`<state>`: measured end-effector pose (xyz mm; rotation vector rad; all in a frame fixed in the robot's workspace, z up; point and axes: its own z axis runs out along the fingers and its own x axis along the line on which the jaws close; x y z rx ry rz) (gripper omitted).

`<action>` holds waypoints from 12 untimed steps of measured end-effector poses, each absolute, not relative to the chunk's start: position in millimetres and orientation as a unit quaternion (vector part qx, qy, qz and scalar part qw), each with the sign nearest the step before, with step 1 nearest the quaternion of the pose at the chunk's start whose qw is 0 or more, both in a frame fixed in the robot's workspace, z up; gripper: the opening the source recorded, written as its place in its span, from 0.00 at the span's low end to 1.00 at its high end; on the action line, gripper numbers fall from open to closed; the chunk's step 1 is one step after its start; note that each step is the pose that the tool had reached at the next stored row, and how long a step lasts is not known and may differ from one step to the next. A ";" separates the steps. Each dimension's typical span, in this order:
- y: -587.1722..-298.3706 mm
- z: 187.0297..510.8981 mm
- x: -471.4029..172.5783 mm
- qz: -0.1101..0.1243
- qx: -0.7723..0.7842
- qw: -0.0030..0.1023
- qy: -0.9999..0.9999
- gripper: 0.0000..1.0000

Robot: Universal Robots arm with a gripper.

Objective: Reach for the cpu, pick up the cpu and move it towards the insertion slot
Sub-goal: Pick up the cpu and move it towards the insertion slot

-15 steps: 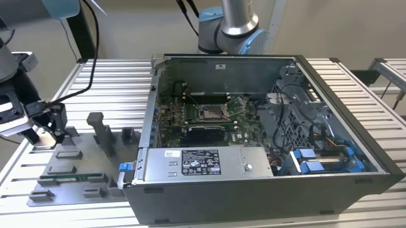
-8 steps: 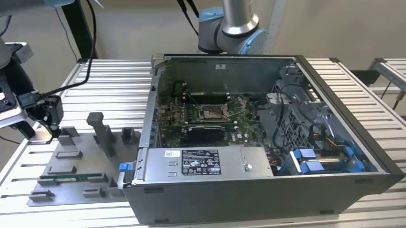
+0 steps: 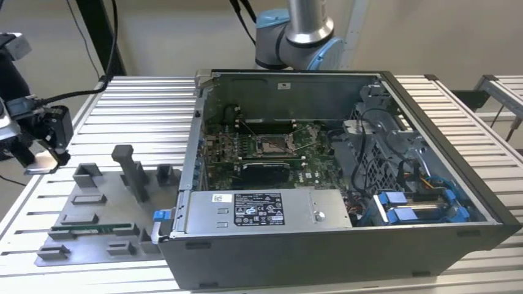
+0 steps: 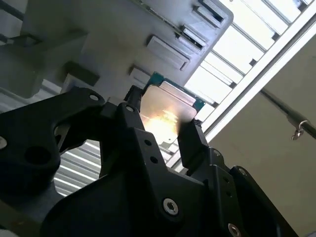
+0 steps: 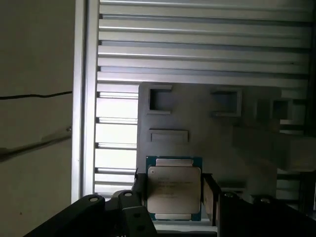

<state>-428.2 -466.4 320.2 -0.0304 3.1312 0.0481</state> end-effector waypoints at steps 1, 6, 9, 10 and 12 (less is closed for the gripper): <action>-466.4 324.4 -428.2 0.015 -0.010 0.005 1.000 0.00; -466.4 347.4 -428.2 0.015 -0.010 0.005 1.000 0.00; -466.4 360.9 -428.2 0.015 -0.010 0.005 1.000 0.00; -466.5 365.5 -428.1 0.015 -0.010 0.005 1.000 0.00; -466.5 374.5 -428.1 0.015 -0.010 0.005 1.000 0.00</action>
